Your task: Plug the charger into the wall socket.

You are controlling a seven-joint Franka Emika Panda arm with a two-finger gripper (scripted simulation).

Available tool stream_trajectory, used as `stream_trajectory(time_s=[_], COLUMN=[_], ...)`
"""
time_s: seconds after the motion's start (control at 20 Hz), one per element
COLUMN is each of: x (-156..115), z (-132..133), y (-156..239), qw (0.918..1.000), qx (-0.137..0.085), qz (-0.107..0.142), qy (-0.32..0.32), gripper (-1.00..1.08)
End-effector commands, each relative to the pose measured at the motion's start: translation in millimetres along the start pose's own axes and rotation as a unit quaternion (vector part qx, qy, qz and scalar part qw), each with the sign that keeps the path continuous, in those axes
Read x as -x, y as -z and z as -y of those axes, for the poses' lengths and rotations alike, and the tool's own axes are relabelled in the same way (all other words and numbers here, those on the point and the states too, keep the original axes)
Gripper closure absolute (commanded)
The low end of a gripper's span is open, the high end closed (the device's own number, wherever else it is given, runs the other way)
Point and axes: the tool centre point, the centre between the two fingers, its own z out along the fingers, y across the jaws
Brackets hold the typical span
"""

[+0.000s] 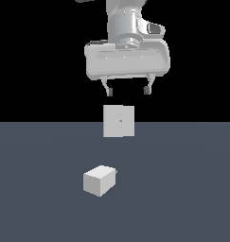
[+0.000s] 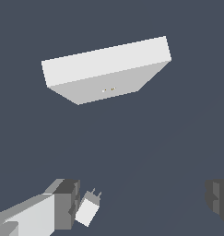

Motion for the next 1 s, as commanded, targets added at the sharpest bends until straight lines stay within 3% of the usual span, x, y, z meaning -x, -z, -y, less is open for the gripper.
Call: stream_trajectory(time_s=[0.0,0.45,0.95], x=[0.0,13.5,58.2], z=[0.0,2.3,16.3], y=[0.0,-10.5,-46.0], qw=[1.0,0.9996,0.9926], qx=[0.0,-0.002,-0.009], qz=[0.0,0.002,0.008], qy=[0.0,-0.027,-0.12], gripper=[-0.92,-0.92,-0.92])
